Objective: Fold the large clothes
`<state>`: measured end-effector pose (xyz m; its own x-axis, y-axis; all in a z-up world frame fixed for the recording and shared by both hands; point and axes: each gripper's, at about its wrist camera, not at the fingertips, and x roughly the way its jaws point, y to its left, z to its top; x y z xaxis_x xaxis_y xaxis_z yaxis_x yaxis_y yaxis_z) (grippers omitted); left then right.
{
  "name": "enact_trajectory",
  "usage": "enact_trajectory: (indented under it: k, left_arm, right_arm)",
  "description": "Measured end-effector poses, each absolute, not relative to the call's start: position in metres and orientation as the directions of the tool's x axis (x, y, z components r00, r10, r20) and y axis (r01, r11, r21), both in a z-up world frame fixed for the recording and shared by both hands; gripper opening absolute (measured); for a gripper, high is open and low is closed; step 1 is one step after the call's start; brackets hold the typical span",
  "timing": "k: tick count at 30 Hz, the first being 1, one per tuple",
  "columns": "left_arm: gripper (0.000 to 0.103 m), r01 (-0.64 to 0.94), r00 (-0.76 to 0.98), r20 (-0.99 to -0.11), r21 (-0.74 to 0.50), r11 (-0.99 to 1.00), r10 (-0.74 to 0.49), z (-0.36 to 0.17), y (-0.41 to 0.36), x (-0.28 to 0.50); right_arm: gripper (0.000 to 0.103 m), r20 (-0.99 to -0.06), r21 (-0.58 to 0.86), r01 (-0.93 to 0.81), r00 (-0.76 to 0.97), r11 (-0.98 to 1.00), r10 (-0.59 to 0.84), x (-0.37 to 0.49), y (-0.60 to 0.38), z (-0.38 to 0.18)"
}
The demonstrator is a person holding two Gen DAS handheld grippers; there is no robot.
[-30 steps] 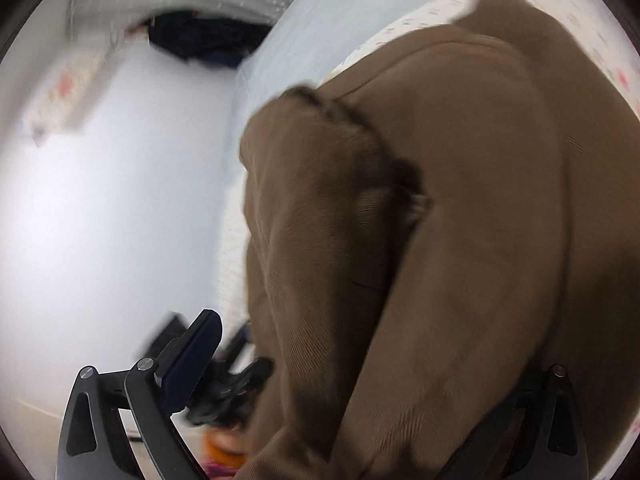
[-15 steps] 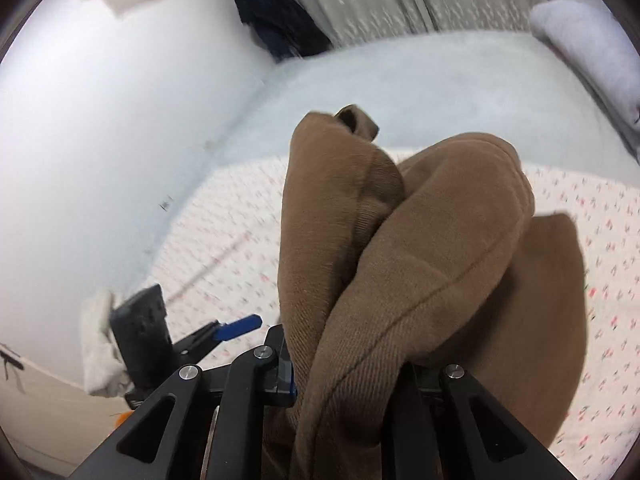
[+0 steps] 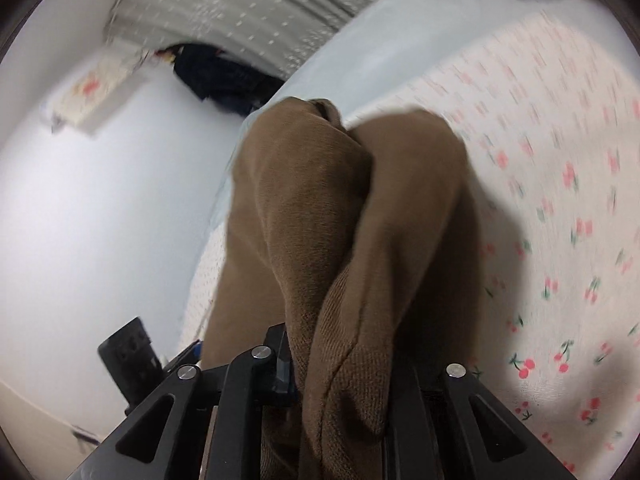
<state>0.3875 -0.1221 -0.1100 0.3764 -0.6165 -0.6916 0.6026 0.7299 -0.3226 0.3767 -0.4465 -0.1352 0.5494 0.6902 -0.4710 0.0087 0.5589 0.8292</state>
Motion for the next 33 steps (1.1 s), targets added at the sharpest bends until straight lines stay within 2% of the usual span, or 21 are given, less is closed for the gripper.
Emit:
enact_trajectory:
  k: [3,4,5,6,7,8,9,11,13,17,25,30,32,33]
  left_arm:
    - [0.103,0.592,0.365,-0.695,-0.339,0.731,-0.619,-0.115,-0.116,0.394]
    - [0.103,0.588,0.356,-0.697,-0.351,0.729,-0.622,-0.114,-0.117,0.395]
    - [0.103,0.581,0.344,-0.701,-0.364,0.728,-0.625,-0.112,-0.115,0.396]
    - [0.103,0.569,0.329,-0.705,-0.383,0.728,-0.629,-0.111,-0.112,0.399]
    - [0.103,0.556,0.316,-0.707,-0.402,0.727,-0.633,-0.112,-0.11,0.401]
    - [0.103,0.545,0.306,-0.708,-0.418,0.727,-0.637,-0.112,-0.107,0.402]
    - [0.103,0.522,0.292,-0.708,-0.445,0.727,-0.643,-0.113,-0.102,0.405]
    - [0.103,0.48,0.264,-0.708,-0.494,0.726,-0.656,-0.115,-0.094,0.415]
    - [0.103,0.419,0.202,-0.7,-0.57,0.707,-0.685,-0.122,-0.089,0.428]
    - [0.103,0.28,0.087,-0.659,-0.704,0.653,-0.747,-0.144,-0.083,0.447]
    - [0.103,0.094,-0.08,-0.5,-0.865,0.493,-0.862,-0.196,-0.085,0.466]
    - [0.102,0.123,-0.024,-0.473,-0.876,0.467,-0.881,-0.195,-0.089,0.459]
    - [0.097,0.13,0.007,-0.47,-0.875,0.467,-0.883,-0.194,-0.087,0.453]
    - [0.091,0.125,0.022,-0.465,-0.877,0.464,-0.885,-0.193,-0.085,0.45]
  right_arm:
    - [0.035,-0.423,0.861,0.005,0.565,0.509,0.709,0.374,-0.448,-0.148]
    - [0.042,-0.425,0.859,0.004,0.564,0.512,0.708,0.372,-0.45,-0.144]
    - [0.046,-0.442,0.847,0.006,0.561,0.531,0.699,0.37,-0.451,-0.139]
    - [0.057,-0.468,0.829,0.011,0.559,0.558,0.684,0.37,-0.45,-0.135]
    - [0.072,-0.507,0.799,0.018,0.556,0.6,0.658,0.367,-0.45,-0.129]
    - [0.08,-0.548,0.762,0.023,0.557,0.647,0.625,0.362,-0.449,-0.121]
    - [0.086,-0.566,0.739,0.019,0.559,0.674,0.605,0.36,-0.448,-0.114]
    - [0.09,-0.599,0.701,0.012,0.553,0.713,0.579,0.346,-0.448,-0.106]
    - [0.102,-0.636,0.672,0.036,0.54,0.74,0.551,0.343,-0.448,-0.106]
    - [0.103,-0.64,0.718,0.094,0.478,0.69,0.602,0.345,-0.455,-0.129]
    - [0.103,-0.461,0.882,0.13,0.44,0.453,0.77,0.356,-0.458,-0.182]
    - [0.103,-0.493,0.856,0.106,0.465,0.506,0.735,0.358,-0.446,-0.176]
    - [0.092,-0.49,0.854,0.09,0.471,0.512,0.734,0.359,-0.437,-0.174]
    - [0.083,-0.476,0.863,0.088,0.473,0.498,0.741,0.358,-0.433,-0.174]
